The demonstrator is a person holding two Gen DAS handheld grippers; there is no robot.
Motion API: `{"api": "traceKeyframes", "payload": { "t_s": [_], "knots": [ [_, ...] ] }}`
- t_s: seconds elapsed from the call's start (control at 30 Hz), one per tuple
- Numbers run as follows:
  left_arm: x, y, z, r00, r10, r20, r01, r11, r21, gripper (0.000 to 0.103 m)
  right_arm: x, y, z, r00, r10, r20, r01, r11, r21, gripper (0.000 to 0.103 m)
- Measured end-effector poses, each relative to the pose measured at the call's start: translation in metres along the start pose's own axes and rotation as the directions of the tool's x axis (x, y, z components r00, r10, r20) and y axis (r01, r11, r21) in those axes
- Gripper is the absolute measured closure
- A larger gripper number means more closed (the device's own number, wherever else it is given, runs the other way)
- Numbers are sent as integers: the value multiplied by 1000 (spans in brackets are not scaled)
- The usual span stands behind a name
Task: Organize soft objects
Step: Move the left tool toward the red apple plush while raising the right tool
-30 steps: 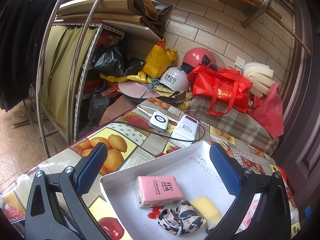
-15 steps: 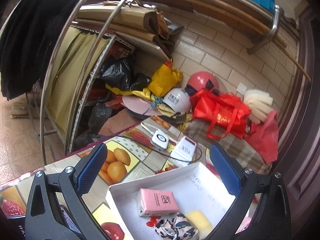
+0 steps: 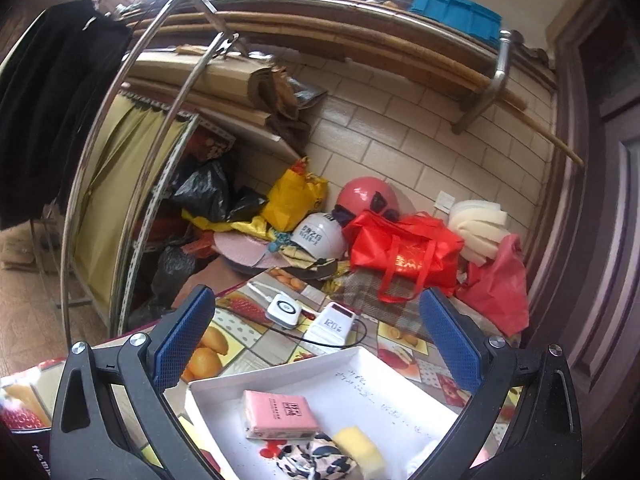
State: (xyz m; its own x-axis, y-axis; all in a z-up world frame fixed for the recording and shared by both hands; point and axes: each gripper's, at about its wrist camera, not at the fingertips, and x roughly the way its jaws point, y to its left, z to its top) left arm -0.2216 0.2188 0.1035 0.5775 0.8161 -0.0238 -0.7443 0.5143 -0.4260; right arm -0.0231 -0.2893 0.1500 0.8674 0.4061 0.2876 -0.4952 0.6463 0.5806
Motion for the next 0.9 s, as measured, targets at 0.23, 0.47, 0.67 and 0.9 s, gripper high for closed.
{"api": "traceKeyframes", "payload": {
  "t_s": [0.23, 0.47, 0.67, 0.9],
  "knots": [
    [-18, -99, -44, 929, -303, -213, 347, 912, 219, 0, -52, -45, 40, 987, -108, 117, 107, 994, 17, 0],
    [-31, -191, -115, 675, -410, -614, 659, 710, 250, 0, -69, -80, 49, 983, -138, 122, 134, 990, 43, 0],
    [-67, -235, -186, 558, -322, -765, 764, 558, 323, 0, -67, -101, 46, 983, -148, 108, 140, 987, 77, 0],
    [-77, -247, -198, 542, -303, -784, 790, 502, 352, 0, -61, -108, 42, 985, -155, 77, 148, 984, 96, 0]
  ]
}}
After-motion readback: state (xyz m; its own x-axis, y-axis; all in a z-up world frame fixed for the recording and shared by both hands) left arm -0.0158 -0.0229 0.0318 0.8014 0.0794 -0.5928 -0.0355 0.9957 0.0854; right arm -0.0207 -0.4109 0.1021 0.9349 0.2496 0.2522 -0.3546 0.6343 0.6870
